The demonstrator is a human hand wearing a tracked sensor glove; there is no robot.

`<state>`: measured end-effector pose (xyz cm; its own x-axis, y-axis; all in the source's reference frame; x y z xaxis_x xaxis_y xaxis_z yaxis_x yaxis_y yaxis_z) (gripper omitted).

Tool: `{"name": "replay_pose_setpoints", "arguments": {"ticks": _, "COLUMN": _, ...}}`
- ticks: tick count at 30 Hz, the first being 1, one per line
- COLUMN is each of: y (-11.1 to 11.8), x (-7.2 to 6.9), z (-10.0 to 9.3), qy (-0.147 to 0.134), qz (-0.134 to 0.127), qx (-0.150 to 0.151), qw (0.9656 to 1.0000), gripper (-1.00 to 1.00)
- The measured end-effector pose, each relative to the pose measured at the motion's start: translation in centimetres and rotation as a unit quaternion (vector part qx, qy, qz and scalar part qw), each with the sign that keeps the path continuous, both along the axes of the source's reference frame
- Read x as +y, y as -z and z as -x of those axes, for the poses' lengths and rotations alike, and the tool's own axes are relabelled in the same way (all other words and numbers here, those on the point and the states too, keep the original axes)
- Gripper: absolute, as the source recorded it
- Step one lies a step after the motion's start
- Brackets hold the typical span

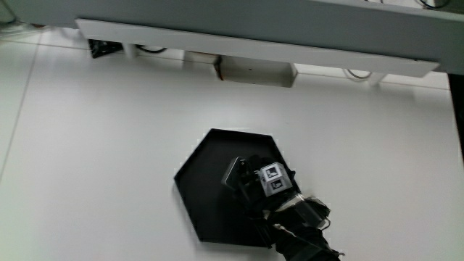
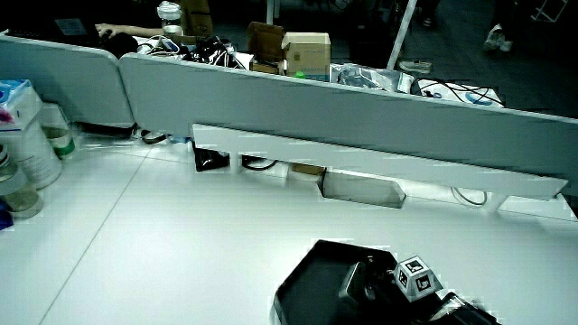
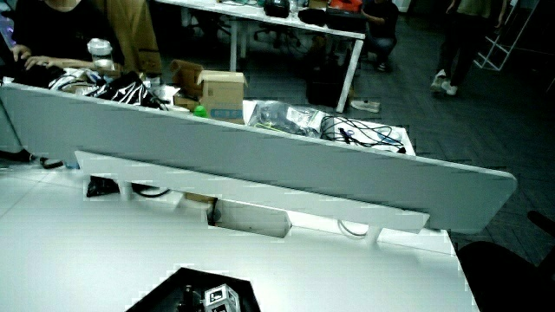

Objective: Place speaker into plate

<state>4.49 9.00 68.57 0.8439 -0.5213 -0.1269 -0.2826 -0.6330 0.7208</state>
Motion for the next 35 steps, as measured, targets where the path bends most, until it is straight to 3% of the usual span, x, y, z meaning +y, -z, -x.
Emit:
{"name": "replay_pose_setpoints", "arguments": {"ticks": 1, "y": 0.8, "x": 0.1, "z": 0.5, "qy": 0.010, "qz": -0.011, "qx": -0.001, "qw": 0.9999, "gripper": 0.00}}
{"name": "replay_pose_setpoints", "arguments": {"ticks": 4, "y": 0.4, "x": 0.5, "z": 1.5, "qy": 0.039, "qz": 0.005, "qx": 0.003, "qw": 0.9992, "gripper": 0.00}}
{"name": "replay_pose_setpoints", "arguments": {"ticks": 11, "y": -1.5, "x": 0.9, "z": 1.4, "qy": 0.038, "qz": 0.036, "qx": 0.026, "qw": 0.9983, "gripper": 0.00}}
{"name": "replay_pose_setpoints", "arguments": {"ticks": 15, "y": -1.4, "x": 1.1, "z": 1.0, "qy": 0.032, "qz": 0.035, "qx": 0.036, "qw": 0.9983, "gripper": 0.00}}
{"name": "replay_pose_setpoints", "arguments": {"ticks": 19, "y": -1.7, "x": 1.3, "z": 1.8, "qy": 0.040, "qz": 0.028, "qx": 0.056, "qw": 0.9972, "gripper": 0.00}}
{"name": "replay_pose_setpoints", "arguments": {"ticks": 24, "y": -2.2, "x": 1.5, "z": 1.4, "qy": 0.014, "qz": 0.076, "qx": 0.057, "qw": 0.9954, "gripper": -0.29}}
{"name": "replay_pose_setpoints", "arguments": {"ticks": 28, "y": -1.6, "x": 2.2, "z": -0.5, "qy": -0.036, "qz": 0.042, "qx": 0.025, "qw": 0.9982, "gripper": -0.53}}
{"name": "replay_pose_setpoints", "arguments": {"ticks": 30, "y": -1.7, "x": 2.7, "z": -1.9, "qy": -0.054, "qz": 0.049, "qx": 0.022, "qw": 0.9971, "gripper": -0.65}}
{"name": "replay_pose_setpoints", "arguments": {"ticks": 32, "y": -0.3, "x": 2.9, "z": -3.1, "qy": -0.074, "qz": 0.024, "qx": -0.006, "qw": 0.9970, "gripper": -0.76}}
{"name": "replay_pose_setpoints", "arguments": {"ticks": 33, "y": -1.4, "x": 3.3, "z": -3.9, "qy": -0.079, "qz": 0.043, "qx": -0.003, "qw": 0.9960, "gripper": -0.82}}
{"name": "replay_pose_setpoints", "arguments": {"ticks": 35, "y": 0.8, "x": 3.1, "z": -5.0, "qy": -0.103, "qz": 0.011, "qx": -0.054, "qw": 0.9932, "gripper": -0.94}}
